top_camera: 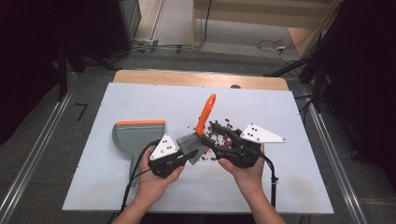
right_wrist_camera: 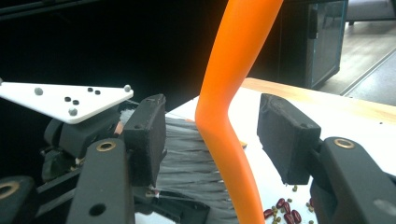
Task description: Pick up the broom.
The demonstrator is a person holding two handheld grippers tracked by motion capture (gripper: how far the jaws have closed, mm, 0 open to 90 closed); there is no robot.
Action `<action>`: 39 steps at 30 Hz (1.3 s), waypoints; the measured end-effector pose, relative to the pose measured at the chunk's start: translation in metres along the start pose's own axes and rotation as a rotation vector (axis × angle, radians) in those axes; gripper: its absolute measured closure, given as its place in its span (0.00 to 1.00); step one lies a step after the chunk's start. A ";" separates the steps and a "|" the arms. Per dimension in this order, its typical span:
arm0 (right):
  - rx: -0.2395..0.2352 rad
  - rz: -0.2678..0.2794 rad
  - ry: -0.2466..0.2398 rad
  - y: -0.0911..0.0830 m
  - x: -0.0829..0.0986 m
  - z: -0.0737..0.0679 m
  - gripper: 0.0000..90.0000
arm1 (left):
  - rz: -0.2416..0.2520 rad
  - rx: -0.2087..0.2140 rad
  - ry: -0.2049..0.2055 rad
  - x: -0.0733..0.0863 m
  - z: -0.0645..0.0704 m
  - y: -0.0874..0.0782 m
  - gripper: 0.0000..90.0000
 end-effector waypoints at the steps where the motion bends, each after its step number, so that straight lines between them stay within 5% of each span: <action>1: -0.005 -0.003 -0.002 0.000 0.000 0.001 0.45 | -0.001 0.002 0.002 0.000 -0.002 -0.001 0.95; 11: -0.116 -0.077 0.000 0.001 0.010 0.014 0.44 | 0.008 0.068 0.021 -0.003 -0.011 -0.012 0.95; 20: -0.227 -0.105 0.009 0.006 0.019 0.014 0.45 | 0.029 0.194 0.048 -0.008 -0.008 -0.023 0.95; 28: -0.349 -0.106 -0.008 0.008 0.023 0.004 0.52 | -0.014 0.323 0.118 -0.003 0.015 -0.017 0.95; 33: -0.425 -0.130 0.000 0.009 0.030 0.000 0.64 | -0.025 0.348 0.130 -0.001 0.019 -0.015 0.95; 39: -0.435 -0.145 0.015 0.007 0.034 0.003 0.75 | -0.032 0.374 0.130 0.001 0.021 -0.014 0.95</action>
Point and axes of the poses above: each handheld gripper's, and its own axes: y roughly forward along the jaws, x roughly out of its underside, z roughly to its right, the point moved 7 cm from there along y, roughly forward along the jaws, and after that the axes turned 3 degrees about -x, right-handed, at the moved point
